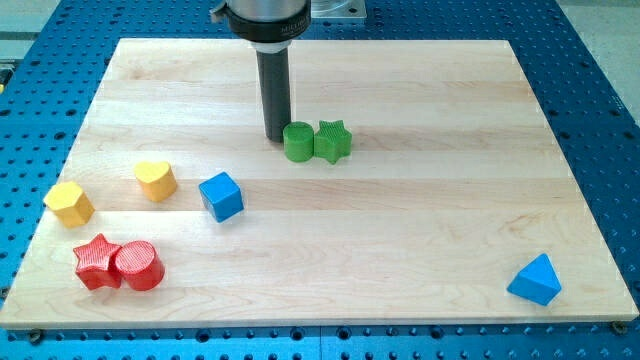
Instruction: Place the yellow hexagon to the right of the yellow heart
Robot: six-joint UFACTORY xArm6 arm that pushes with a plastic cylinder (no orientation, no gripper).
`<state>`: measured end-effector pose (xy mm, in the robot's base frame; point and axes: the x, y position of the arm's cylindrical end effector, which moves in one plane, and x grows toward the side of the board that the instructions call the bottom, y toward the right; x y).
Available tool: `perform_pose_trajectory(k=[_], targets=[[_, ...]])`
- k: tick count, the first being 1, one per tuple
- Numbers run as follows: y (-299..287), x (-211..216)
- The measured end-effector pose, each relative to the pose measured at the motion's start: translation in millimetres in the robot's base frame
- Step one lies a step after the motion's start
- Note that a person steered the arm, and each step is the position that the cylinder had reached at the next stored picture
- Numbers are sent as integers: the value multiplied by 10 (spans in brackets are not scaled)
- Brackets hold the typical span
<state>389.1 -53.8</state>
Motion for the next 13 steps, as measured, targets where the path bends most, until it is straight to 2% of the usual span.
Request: perform_pose_trajectory(k=[1, 2, 3, 4, 6, 7, 9, 11, 12, 13], targets=[[-532, -71], [-1368, 79], [-2110, 606], [-2262, 1101], [-2506, 1460], [-1952, 1559], [-1491, 1785], [-1017, 1068], [-802, 1054], [-520, 1608]])
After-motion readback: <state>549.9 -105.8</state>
